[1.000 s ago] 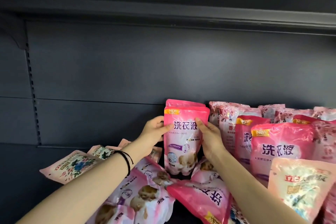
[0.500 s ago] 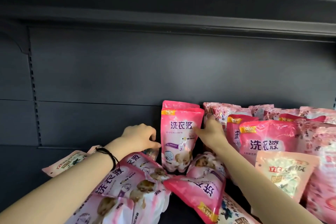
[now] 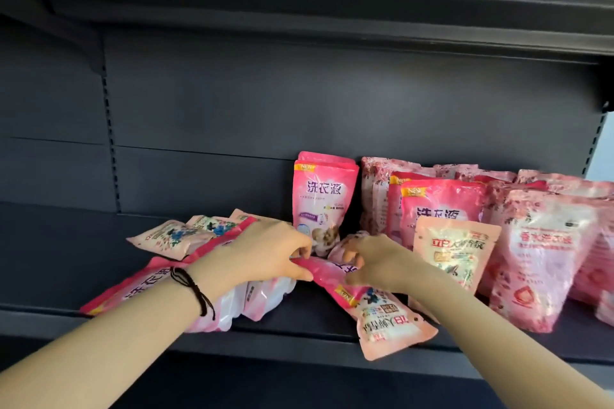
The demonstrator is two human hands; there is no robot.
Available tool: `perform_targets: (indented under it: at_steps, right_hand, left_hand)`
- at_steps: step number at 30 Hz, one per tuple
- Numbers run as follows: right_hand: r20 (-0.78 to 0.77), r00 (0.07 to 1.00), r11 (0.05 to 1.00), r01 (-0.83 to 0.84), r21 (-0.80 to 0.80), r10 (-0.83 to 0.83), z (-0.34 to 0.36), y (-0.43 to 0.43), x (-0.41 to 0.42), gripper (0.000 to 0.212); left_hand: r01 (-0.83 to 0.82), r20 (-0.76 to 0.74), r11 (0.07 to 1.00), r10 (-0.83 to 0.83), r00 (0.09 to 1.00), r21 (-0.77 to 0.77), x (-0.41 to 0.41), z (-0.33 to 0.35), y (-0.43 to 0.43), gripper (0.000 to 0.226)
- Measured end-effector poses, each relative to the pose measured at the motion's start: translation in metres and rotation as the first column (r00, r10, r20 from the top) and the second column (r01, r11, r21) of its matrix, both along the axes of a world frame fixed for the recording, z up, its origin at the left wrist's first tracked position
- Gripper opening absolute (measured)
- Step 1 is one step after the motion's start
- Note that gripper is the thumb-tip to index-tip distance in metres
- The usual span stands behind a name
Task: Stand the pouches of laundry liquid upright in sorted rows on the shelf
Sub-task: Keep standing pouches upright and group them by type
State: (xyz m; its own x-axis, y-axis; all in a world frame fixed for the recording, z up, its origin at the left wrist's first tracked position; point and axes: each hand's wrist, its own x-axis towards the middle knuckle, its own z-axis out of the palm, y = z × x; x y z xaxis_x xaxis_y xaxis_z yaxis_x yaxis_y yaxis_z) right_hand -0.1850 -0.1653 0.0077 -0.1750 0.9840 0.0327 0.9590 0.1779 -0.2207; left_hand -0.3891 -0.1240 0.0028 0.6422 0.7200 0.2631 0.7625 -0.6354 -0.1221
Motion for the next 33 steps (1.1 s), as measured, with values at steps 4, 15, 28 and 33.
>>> perform_targets:
  at_steps: [4,15,28,33]
  right_hand:
    - [0.011,1.0,0.998,0.012,0.057,-0.013,-0.02,-0.014,-0.008,0.035]
    - [0.198,0.958,0.945,0.142,0.295,-0.206,-0.041,0.028,-0.057,0.027]
    - [-0.846,0.523,0.892,0.424,0.158,-0.099,0.028,0.063,-0.011,0.017]
    - [-0.961,0.273,0.923,0.379,0.065,-0.045,0.048,0.066,-0.013,0.021]
  left_hand:
    - [-0.022,0.067,0.998,0.025,0.997,-0.053,0.0,-0.012,-0.02,0.037]
    - [0.008,0.359,0.961,0.096,0.929,-0.277,-0.025,-0.029,0.006,0.036]
    - [0.307,0.749,0.836,0.172,0.64,-0.454,0.025,-0.025,0.028,0.061]
    - [0.195,0.826,0.938,0.141,0.545,-0.288,0.064,-0.033,0.021,0.057]
